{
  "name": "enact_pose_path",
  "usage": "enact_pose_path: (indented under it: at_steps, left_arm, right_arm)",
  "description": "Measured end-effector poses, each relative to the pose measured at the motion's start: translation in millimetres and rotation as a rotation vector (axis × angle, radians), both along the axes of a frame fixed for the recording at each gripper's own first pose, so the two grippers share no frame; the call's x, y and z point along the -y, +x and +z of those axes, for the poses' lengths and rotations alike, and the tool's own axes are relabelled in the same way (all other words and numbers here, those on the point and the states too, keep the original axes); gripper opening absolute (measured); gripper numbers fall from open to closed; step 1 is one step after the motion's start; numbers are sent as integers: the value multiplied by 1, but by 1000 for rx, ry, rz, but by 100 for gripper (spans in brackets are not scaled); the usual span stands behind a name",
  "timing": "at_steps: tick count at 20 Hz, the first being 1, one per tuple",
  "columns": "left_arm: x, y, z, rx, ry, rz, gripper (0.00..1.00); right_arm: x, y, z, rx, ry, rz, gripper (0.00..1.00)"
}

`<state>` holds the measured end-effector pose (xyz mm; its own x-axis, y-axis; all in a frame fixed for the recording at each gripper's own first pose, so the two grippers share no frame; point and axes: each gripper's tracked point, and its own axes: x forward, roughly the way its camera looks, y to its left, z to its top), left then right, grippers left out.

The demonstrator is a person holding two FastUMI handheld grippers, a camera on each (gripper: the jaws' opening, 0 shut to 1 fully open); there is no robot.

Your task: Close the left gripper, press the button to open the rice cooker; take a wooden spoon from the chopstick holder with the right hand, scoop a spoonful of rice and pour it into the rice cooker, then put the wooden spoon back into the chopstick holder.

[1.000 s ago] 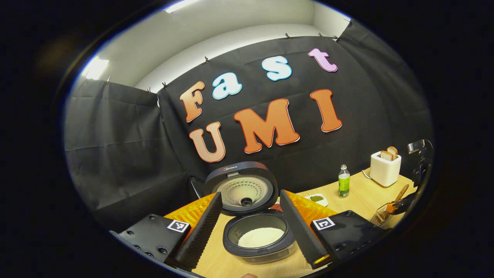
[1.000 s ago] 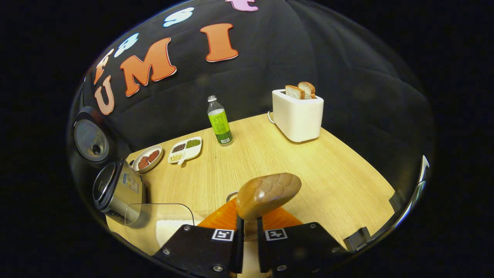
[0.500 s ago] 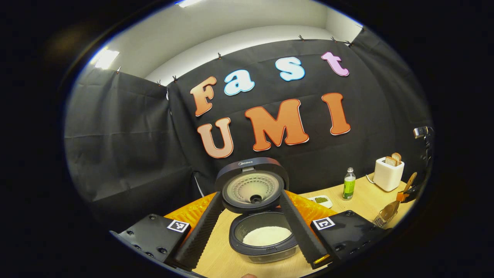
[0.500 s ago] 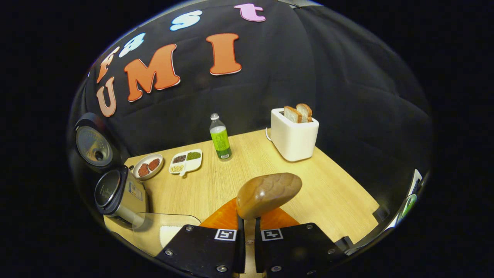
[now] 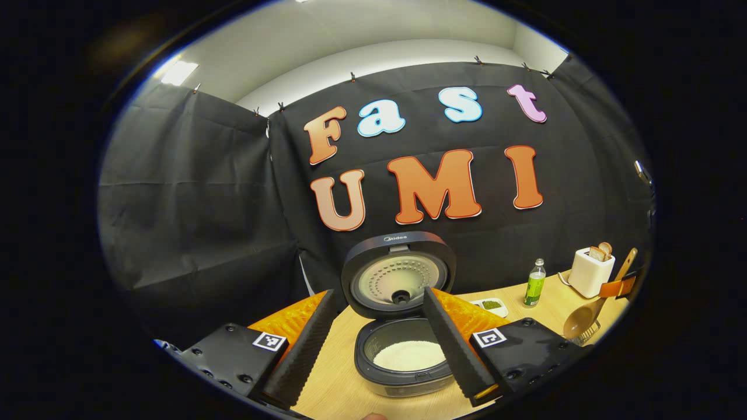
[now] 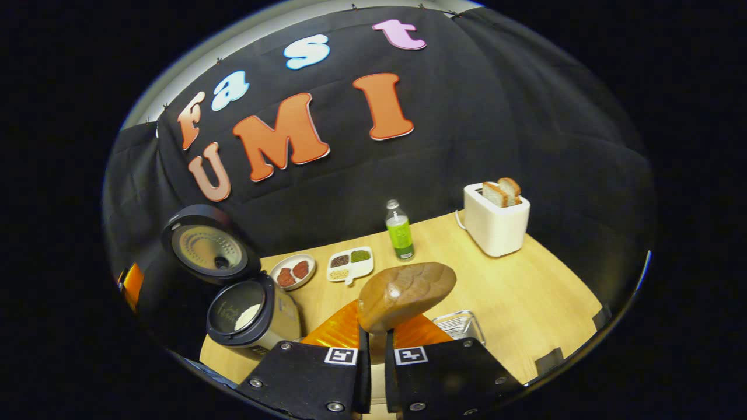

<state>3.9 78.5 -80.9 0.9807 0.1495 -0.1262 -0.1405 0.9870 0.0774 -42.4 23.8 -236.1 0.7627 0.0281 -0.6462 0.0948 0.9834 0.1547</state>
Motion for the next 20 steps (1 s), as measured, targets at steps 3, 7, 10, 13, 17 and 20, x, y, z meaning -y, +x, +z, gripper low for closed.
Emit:
enact_pose_path:
  at_steps: [3, 7, 10, 13, 17, 20]
  left_arm:
    - [-11, -1, -3, -7, 3, 4, 99]
    - [-22, -2, -12, -29, 2, 10, 100]
    - [-31, -2, -15, -36, 9, 14, 93]
    - [-41, -5, -20, -45, 14, 25, 100]
    - [-57, -6, -25, -60, 17, 42, 93]
    - [-63, -6, -30, -74, 21, 45, 93]
  right_arm:
    - [-16, -10, -16, -31, -34, 45, 9]
    - [-17, -21, -51, -83, -157, 93, 9]
    - [-18, -24, -76, -108, -276, 128, 9]
    - [-17, -29, -92, -120, -419, 159, 9]
    - [-28, -29, -109, -76, -576, 226, 9]
    - [-39, -40, -132, -79, -665, 279, 7]
